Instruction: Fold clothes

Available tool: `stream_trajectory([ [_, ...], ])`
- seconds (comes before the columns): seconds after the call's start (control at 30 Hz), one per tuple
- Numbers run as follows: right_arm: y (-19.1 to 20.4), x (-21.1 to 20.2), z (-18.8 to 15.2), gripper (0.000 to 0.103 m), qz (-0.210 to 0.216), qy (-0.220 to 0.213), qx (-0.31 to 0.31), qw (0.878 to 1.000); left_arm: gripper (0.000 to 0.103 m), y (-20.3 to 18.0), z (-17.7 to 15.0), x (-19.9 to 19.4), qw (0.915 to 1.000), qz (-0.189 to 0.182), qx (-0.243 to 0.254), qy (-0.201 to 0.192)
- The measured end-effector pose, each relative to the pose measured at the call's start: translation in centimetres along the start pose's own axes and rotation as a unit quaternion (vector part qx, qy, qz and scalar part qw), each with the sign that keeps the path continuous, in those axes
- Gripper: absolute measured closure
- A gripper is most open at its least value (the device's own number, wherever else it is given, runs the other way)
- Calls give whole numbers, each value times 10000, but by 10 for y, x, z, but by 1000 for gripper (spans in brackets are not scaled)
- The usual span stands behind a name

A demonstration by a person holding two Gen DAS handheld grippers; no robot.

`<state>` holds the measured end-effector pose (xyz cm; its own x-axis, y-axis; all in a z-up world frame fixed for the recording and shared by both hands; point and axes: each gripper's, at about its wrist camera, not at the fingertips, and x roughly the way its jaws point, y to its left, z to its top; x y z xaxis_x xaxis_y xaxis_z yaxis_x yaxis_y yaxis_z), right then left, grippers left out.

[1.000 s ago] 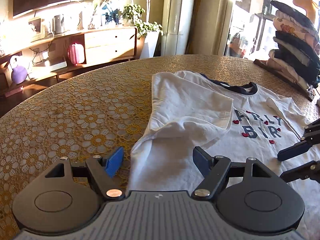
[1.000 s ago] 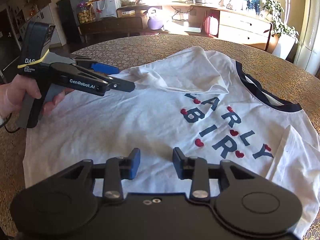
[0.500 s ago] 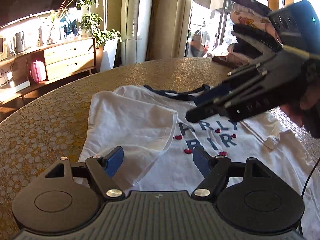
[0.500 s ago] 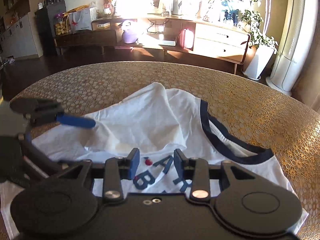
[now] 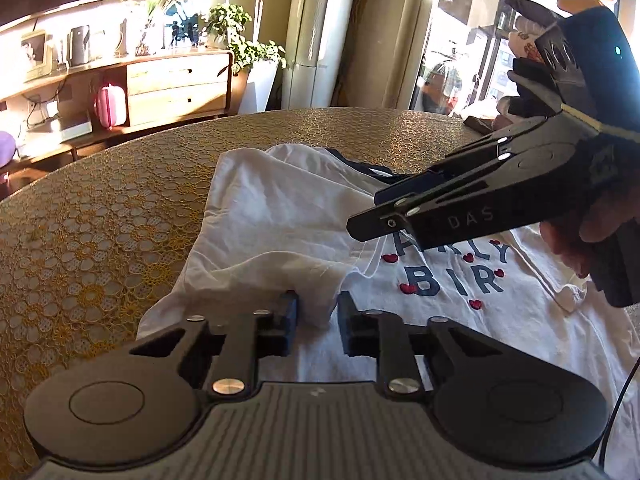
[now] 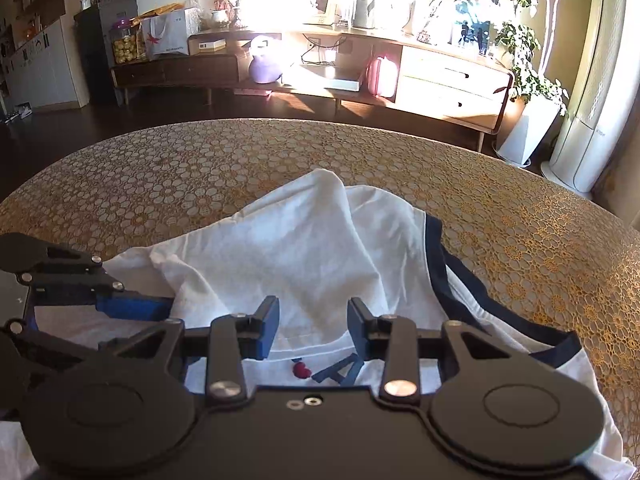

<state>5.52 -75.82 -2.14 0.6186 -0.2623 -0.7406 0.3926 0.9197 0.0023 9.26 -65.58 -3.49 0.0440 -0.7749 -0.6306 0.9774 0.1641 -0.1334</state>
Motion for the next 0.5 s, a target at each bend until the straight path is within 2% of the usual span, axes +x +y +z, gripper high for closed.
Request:
stream_trajectory([
  [0.2,-4,10,-5,0,-26,257,-62,9996,92,-14,0,-11,9985,-435,258,218],
  [0.27,-6,9,-2,0,-82,199,-65,9997,92,-19,0,-15,9973,-580,344,290],
  [0.37,-9,8,2,0,-165,112,-71,9998,91,-30,14,-23,9965,-387,657,-346],
  [0.5,-13,7,8,0,-245,12,-67,9997,88,-18,28,-1,9969,-414,523,-416],
])
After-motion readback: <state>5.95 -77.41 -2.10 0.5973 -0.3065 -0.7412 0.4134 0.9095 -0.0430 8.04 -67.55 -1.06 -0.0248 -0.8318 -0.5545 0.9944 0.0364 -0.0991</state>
